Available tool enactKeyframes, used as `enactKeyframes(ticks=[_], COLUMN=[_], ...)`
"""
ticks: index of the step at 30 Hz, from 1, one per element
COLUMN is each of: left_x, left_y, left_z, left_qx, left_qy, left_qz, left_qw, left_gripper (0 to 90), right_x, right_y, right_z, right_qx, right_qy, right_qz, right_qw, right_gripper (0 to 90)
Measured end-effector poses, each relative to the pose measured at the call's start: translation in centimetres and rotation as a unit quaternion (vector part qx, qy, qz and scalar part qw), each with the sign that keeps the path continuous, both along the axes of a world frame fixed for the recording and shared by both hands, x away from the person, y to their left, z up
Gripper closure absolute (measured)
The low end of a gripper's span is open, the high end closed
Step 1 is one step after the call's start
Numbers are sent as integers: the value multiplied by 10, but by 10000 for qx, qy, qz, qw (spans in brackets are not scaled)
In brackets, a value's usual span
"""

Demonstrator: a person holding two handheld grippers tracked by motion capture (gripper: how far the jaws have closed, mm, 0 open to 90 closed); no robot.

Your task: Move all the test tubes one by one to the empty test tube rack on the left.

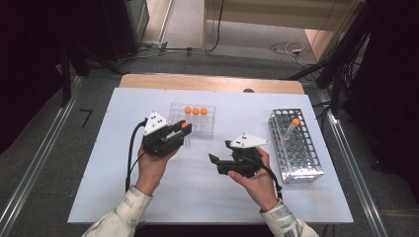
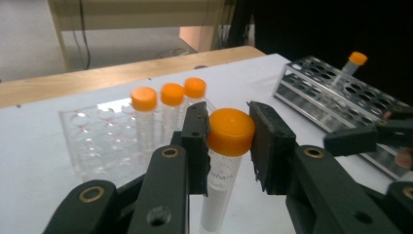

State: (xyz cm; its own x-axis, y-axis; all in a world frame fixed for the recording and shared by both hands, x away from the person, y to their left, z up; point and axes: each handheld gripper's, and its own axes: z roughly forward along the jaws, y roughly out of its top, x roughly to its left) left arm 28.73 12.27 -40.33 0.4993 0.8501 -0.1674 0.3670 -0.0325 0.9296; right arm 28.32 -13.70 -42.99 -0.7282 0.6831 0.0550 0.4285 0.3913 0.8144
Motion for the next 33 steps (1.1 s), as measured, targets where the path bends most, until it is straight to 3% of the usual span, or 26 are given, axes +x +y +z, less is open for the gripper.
enactKeyframes(ticks=[17, 33], left_x=[28, 56], left_y=[14, 15], left_z=[18, 20], left_qx=[51, 190], left_qy=[2, 107], left_qz=[403, 579], left_qw=[9992, 9981], left_gripper=[697, 697], right_x=[5, 5], right_y=[-13, -15], right_z=[-1, 0], right_qx=[33, 77], right_qy=[51, 69], right_qz=[-153, -157], right_qw=[9999, 9998], right_gripper=[257, 259])
